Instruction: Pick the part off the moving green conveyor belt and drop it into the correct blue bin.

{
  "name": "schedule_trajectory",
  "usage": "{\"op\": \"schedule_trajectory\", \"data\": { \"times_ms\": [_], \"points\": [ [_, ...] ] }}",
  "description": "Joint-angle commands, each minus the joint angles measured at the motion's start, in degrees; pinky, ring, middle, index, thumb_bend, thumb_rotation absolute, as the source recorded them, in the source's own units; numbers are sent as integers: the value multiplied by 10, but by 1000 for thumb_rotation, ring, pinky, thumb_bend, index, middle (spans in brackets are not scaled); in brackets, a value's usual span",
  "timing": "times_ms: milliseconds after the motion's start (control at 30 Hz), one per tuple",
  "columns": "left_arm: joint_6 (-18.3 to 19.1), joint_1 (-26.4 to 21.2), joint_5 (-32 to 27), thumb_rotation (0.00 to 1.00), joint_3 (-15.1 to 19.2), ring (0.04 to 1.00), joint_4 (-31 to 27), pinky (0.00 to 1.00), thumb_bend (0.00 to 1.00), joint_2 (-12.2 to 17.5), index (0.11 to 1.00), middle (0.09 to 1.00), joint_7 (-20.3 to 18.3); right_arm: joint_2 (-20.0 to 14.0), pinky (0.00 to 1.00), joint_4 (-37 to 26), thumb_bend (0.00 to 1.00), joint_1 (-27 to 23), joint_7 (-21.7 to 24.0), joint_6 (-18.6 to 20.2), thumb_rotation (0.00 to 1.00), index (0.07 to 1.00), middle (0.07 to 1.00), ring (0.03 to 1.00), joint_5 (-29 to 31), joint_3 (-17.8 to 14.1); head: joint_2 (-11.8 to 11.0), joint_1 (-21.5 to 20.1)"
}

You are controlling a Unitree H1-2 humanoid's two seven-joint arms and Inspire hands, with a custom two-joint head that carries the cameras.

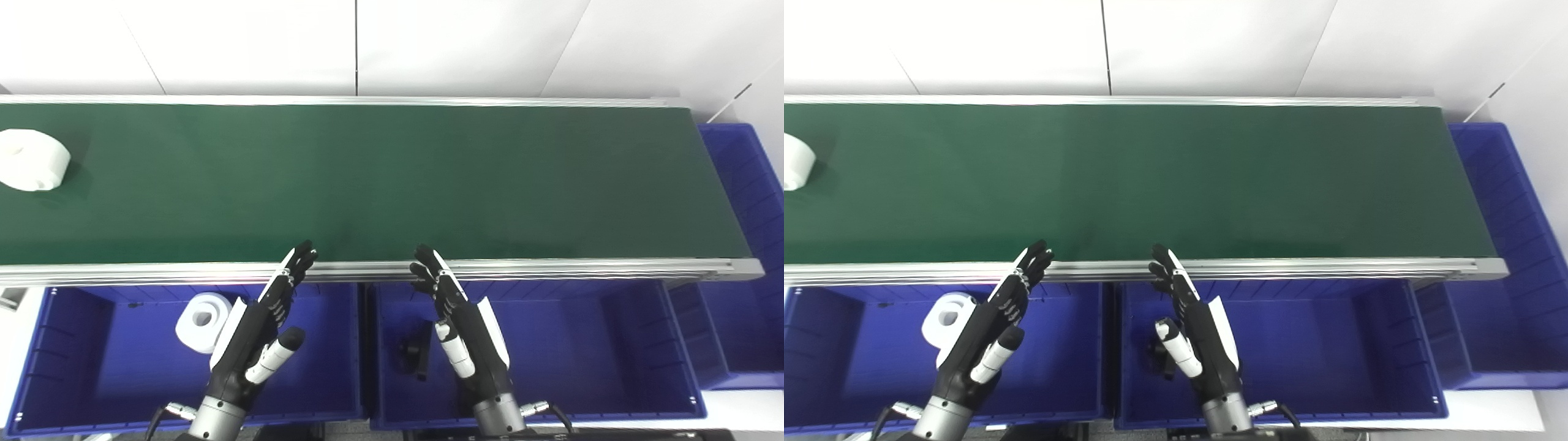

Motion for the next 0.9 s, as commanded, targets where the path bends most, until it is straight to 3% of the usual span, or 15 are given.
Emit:
{"op": "schedule_trajectory", "data": {
  "times_ms": [0,433,867],
  "points": [
    [-14,3,-2,860,-2,976,-19,1000,746,-2,962,954,4,5,896,-9,885,2,3,-4,1000,948,947,920,-1,2,0,1],
    [-31,-1,-3,861,-2,980,-11,1000,723,0,963,952,2,3,939,-8,892,0,3,-9,1000,953,965,953,-7,2,-1,0],
    [-23,2,-9,842,-1,975,-12,1000,752,-3,958,949,3,-4,992,-9,882,-3,6,-19,1000,963,985,984,-10,7,-1,2]
  ]
}}
